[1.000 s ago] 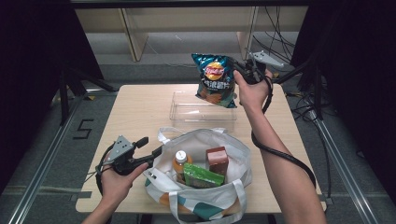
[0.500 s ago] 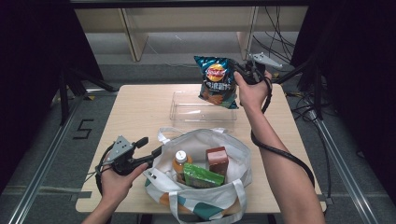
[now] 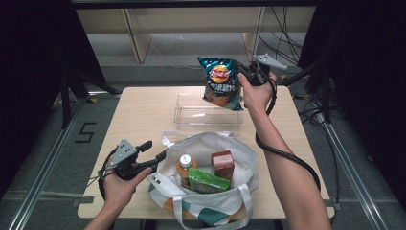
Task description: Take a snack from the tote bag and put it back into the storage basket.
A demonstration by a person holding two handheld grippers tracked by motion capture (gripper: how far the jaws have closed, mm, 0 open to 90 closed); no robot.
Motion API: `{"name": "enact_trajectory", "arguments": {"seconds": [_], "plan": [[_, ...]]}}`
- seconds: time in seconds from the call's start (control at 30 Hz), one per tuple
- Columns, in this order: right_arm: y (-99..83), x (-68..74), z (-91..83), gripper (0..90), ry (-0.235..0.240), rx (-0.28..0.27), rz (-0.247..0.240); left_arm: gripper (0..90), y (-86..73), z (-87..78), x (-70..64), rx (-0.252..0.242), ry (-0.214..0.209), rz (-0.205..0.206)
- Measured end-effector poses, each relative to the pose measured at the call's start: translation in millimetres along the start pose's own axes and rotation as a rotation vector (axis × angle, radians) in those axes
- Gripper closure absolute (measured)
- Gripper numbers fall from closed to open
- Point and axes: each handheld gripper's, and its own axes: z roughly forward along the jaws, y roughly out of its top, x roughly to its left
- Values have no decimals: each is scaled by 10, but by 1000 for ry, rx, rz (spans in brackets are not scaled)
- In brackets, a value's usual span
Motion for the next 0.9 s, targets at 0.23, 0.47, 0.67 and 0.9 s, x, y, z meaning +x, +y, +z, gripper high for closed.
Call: {"name": "enact_trajectory", "arguments": {"seconds": [0.23,0.47,0.67,0.9], "plan": [[-18,14,64,895,-3,3,-1,327,0,-5,2,-1,-1,1],[-36,29,100,894,4,2,9,327,0,-4,-1,1,-1,2],[-39,42,125,894,8,7,6,327,-1,-3,1,1,-2,2],[-65,63,169,893,9,18,31,327,-3,7,-2,-4,-9,1]]}}
